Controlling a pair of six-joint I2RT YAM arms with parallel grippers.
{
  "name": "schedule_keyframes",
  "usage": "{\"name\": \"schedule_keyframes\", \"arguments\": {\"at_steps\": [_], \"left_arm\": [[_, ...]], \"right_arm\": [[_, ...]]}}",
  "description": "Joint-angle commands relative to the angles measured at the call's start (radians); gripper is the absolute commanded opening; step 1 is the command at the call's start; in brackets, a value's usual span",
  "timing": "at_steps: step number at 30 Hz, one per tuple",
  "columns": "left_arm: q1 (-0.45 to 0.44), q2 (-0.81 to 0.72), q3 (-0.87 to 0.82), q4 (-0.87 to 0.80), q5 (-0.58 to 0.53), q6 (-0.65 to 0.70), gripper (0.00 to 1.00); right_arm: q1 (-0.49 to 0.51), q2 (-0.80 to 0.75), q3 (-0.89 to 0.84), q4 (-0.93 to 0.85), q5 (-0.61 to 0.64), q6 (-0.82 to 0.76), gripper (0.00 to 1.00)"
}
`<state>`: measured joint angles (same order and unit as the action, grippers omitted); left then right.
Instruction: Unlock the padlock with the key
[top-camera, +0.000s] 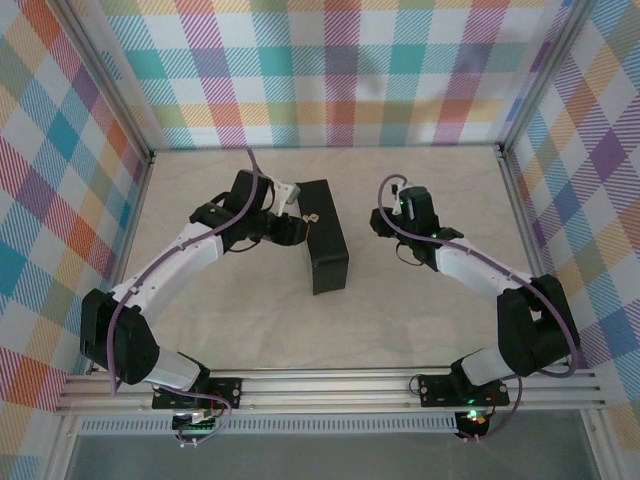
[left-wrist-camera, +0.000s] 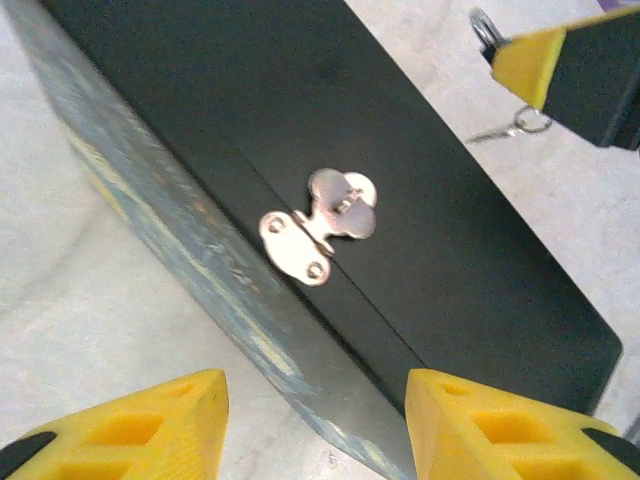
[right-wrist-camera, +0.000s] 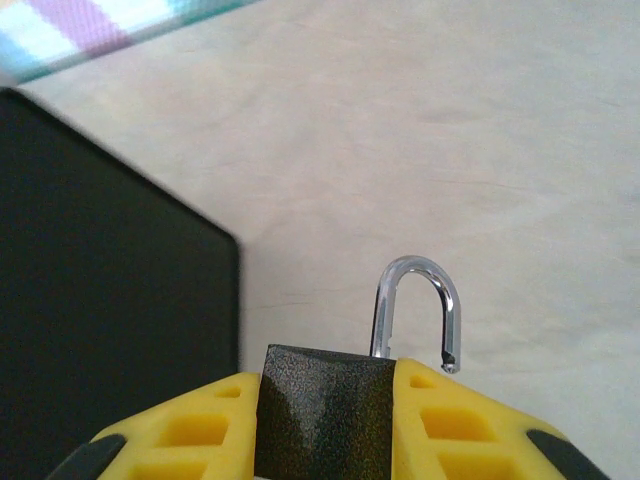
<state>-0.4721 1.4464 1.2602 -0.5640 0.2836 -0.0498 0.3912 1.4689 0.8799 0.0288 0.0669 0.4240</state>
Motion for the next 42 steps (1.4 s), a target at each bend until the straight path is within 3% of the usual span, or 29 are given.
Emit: {"name": "schedule_keyframes", "arguments": {"at_steps": [1, 8, 13, 16, 17, 19, 22, 25, 31, 42], "left_arm": [[0.017, -0.015, 0.044, -0.033, -0.065, -0.032, 0.5], [0.021, -0.036, 0.045, -0.037, -0.122, -0.055, 0.51], [0.021, -0.066, 0.028, -0.041, -0.123, -0.042, 0.51], [0.024, -0.082, 0.021, -0.058, -0.143, -0.033, 0.51], [0.028, -0.088, 0.016, -0.062, -0.15, -0.033, 0.51], [0.042, -0.097, 0.002, -0.06, -0.167, -0.042, 0.51], [0.072, -0.101, -0.014, -0.048, -0.178, -0.069, 0.51], [0.09, -0.096, -0.016, -0.042, -0.186, -0.089, 0.51], [0.107, -0.078, -0.009, -0.032, -0.206, -0.126, 0.5], [0.107, -0.083, -0.007, -0.046, -0.169, -0.13, 0.48]], "right_arm": [[-0.058, 0.048, -0.069, -0.04, 0.104, -0.033, 0.24], [-0.166, 0.137, -0.06, -0.084, 0.162, 0.017, 0.29], [-0.193, 0.215, 0.043, -0.197, 0.18, 0.051, 0.63], [-0.192, 0.193, 0.055, -0.192, 0.148, 0.019, 0.69], [-0.192, 0.171, 0.06, -0.194, 0.126, 0.011, 0.71], [-0.18, 0.116, 0.068, -0.189, 0.054, -0.012, 0.84], [-0.099, 0.009, 0.085, -0.179, -0.083, -0.083, 1.0], [0.024, -0.062, 0.116, -0.188, -0.169, -0.14, 1.0], [0.216, -0.074, 0.184, -0.227, -0.144, -0.13, 1.0], [0.353, 0.013, 0.267, -0.293, -0.069, -0.119, 1.0]]}}
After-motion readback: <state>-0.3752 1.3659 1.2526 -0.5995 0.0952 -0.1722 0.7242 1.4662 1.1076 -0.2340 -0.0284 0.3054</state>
